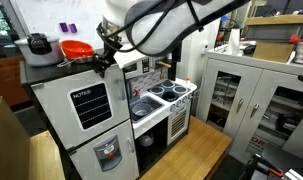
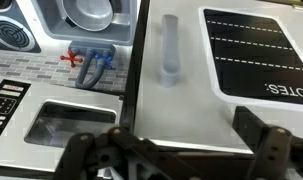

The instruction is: Close the open door

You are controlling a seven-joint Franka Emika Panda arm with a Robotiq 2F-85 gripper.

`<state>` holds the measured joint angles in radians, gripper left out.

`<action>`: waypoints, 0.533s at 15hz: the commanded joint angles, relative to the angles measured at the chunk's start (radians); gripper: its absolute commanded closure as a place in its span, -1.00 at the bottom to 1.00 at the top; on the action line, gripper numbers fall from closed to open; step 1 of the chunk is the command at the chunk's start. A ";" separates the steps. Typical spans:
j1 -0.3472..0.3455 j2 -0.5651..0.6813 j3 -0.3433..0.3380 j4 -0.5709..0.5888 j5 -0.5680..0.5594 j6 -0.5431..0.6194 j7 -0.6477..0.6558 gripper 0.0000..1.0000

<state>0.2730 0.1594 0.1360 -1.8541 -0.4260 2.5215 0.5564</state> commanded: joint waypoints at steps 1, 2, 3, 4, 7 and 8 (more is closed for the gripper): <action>0.005 -0.008 0.001 -0.004 0.058 -0.022 0.003 -1.00; 0.012 -0.017 -0.009 -0.004 0.032 -0.055 0.042 -1.00; 0.018 -0.029 -0.017 -0.009 -0.005 -0.079 0.088 -1.00; 0.019 -0.043 -0.017 -0.016 -0.019 -0.104 0.113 -1.00; 0.022 -0.086 -0.005 -0.019 -0.101 -0.238 0.212 -1.00; 0.016 -0.104 0.006 -0.022 -0.102 -0.283 0.220 -1.00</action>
<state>0.2841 0.1061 0.1360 -1.8548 -0.4887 2.3412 0.7165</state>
